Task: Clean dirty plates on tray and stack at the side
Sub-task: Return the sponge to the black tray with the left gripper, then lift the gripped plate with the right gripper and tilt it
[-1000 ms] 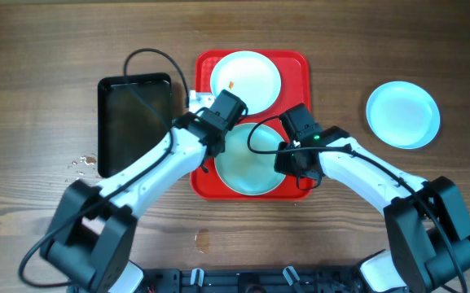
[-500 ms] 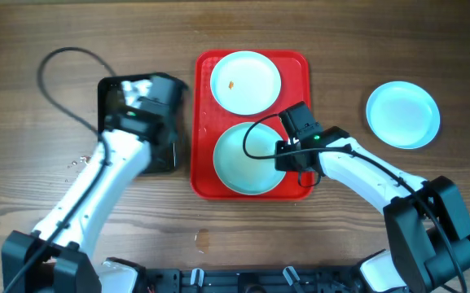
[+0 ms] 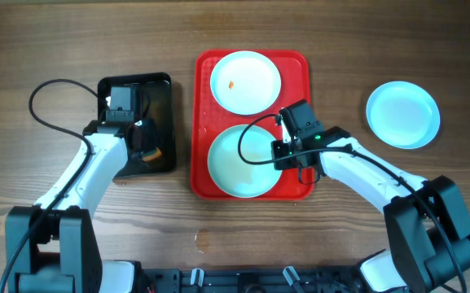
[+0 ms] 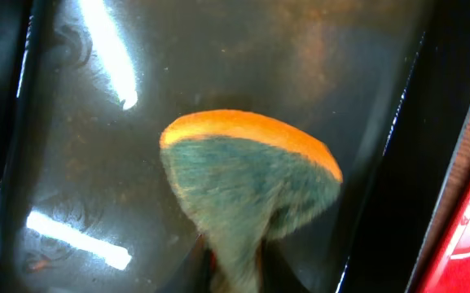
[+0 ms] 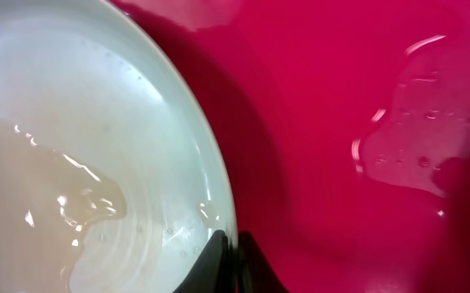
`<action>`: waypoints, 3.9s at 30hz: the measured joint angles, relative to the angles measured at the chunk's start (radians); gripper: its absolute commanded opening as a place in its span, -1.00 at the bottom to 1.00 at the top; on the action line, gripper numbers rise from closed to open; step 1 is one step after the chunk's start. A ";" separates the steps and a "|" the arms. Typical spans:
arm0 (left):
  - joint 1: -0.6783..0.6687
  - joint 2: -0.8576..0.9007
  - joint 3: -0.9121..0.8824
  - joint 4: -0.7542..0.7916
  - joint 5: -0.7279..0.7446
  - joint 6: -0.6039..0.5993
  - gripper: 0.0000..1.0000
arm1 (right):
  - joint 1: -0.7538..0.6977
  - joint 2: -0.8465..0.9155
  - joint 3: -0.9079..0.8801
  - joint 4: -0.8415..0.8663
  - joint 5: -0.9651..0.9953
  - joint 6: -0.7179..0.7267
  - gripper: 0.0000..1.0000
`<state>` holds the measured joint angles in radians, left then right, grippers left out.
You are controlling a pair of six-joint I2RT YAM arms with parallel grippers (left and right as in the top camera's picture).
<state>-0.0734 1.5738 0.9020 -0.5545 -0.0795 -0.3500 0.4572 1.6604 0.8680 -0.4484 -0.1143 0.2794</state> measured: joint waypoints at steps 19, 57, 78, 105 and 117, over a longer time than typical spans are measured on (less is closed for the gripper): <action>0.000 0.000 0.000 -0.002 0.019 0.002 1.00 | 0.000 0.036 -0.002 0.049 -0.051 0.009 -0.91; 0.000 0.000 0.000 -0.002 0.023 0.002 1.00 | 0.459 -0.351 0.117 -0.126 1.055 -0.114 -0.92; 0.000 0.000 0.000 -0.002 0.023 0.002 1.00 | 0.498 -0.351 0.117 -0.010 1.175 -0.337 -0.91; 0.000 0.000 0.000 -0.002 0.023 0.002 1.00 | 0.549 -0.346 0.117 0.199 1.242 -0.647 -0.91; 0.000 0.000 0.000 -0.002 0.026 0.002 1.00 | 0.535 -0.344 0.116 -0.081 1.096 -0.332 -0.92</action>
<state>-0.0734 1.5738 0.9020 -0.5568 -0.0536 -0.3485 0.9924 1.3159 0.9844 -0.5293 0.9817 -0.0528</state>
